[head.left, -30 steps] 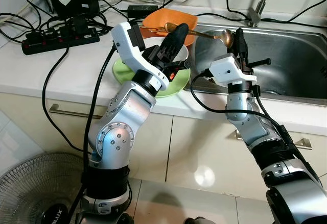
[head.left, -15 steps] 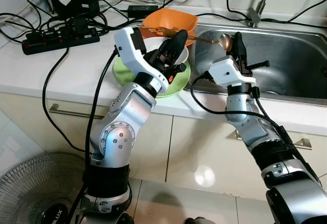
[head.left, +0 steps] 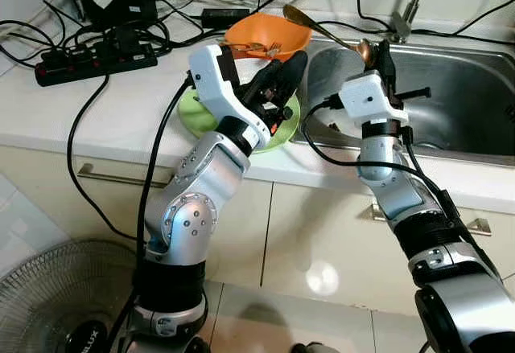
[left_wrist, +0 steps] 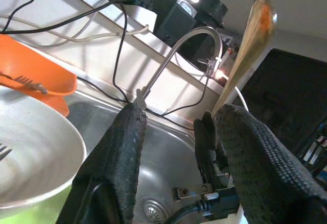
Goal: Kitchen organization
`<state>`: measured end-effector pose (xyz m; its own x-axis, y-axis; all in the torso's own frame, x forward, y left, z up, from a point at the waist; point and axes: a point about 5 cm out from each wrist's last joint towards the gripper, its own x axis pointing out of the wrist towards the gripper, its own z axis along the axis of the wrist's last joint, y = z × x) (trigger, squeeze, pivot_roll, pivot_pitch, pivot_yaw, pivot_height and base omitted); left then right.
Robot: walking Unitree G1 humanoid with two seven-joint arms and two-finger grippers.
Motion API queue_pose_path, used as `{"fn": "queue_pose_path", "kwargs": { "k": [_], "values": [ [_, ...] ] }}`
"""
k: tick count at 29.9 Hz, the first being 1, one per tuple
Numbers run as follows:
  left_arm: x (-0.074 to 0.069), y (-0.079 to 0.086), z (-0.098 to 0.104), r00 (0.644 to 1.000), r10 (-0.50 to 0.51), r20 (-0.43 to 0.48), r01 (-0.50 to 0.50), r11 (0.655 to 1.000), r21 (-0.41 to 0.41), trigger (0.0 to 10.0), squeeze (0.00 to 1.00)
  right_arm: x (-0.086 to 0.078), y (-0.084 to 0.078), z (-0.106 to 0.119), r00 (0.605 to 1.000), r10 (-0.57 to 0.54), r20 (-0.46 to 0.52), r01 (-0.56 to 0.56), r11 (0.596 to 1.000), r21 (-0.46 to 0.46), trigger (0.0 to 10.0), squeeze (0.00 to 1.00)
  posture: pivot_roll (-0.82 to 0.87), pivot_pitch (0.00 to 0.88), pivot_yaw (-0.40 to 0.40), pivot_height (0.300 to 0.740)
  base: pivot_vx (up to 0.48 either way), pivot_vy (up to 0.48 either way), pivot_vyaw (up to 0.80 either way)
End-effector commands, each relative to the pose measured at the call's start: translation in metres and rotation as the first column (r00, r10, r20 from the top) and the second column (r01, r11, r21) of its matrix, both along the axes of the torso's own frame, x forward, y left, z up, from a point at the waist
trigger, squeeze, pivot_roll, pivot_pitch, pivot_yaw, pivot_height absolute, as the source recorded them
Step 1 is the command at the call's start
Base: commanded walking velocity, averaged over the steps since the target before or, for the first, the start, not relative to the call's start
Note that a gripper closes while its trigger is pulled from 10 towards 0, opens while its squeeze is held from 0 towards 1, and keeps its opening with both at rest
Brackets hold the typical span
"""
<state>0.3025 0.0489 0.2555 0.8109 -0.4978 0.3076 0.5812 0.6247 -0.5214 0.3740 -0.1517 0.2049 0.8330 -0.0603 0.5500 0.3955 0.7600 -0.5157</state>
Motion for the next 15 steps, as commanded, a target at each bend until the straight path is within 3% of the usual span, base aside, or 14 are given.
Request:
{"fn": "queue_pose_path", "kwargs": {
  "k": [1, 5, 10, 12, 13, 14, 15],
  "values": [
    [-0.002, -0.001, 0.002, 1.0, 0.006, 0.015, -0.006, 1.0, 0.0, 10.0, 0.0, 0.005, -0.004, 0.012, 1.0, -0.008, 0.005, 0.008, 1.0, 0.03, 0.0, 0.0, 0.03, 0.037, 0.019, 0.732, 0.0, 0.0, 0.0],
    [-0.004, 0.003, 0.009, 0.999, 0.023, 0.048, -0.022, 1.0, -0.02, 10.0, 0.0, 0.01, -0.011, 0.016, 0.999, -0.02, -0.029, 0.022, 0.998, 0.061, 0.0, 0.0, 0.03, 0.039, 0.016, 0.732, 0.0, 0.0, 0.0],
    [-0.004, 0.009, 0.006, 0.998, 0.038, 0.055, -0.04, 0.999, 0.025, 10.0, 0.0, 0.018, -0.026, 0.024, 0.996, -0.034, -0.085, 0.048, 0.985, 0.164, 0.0, 0.0, 0.03, 0.041, 0.014, 0.732, 0.0, 0.0, 0.0],
    [-0.004, 0.009, 0.006, 0.998, 0.038, 0.055, -0.04, 0.999, 0.025, 10.0, 0.0, 0.018, -0.026, 0.024, 0.996, -0.034, -0.085, 0.048, 0.985, 0.164, 0.0, 0.0, 0.03, 0.041, 0.014, 0.732, 0.0, 0.0, 0.0],
    [-0.004, 0.01, 0.0, 0.997, 0.043, 0.062, -0.049, 0.994, 0.098, 10.0, 0.0, 0.025, -0.037, 0.031, 0.99, -0.039, -0.137, 0.073, 0.966, 0.249, 7.4, 0.0, 0.03, 0.04, 0.012, 0.732, 0.0, 0.0, 0.0],
    [-0.003, 0.009, -0.003, 0.997, 0.041, 0.065, -0.049, 0.991, 0.124, 10.0, 0.0, 0.028, -0.041, 0.034, 0.986, -0.033, -0.161, 0.08, 0.952, 0.295, 10.0, 0.0, 0.03, 0.04, 0.012, 0.732, 0.0, 0.0, 0.0],
    [-0.003, 0.009, -0.005, 0.997, 0.043, 0.066, -0.052, 0.988, 0.145, 10.0, 0.0, 0.03, -0.044, 0.036, 0.984, -0.024, -0.179, 0.084, 0.939, 0.335, 10.0, 0.0, 0.03, 0.041, 0.012, 0.732, 0.0, 0.0, 0.0]
  ]
}}
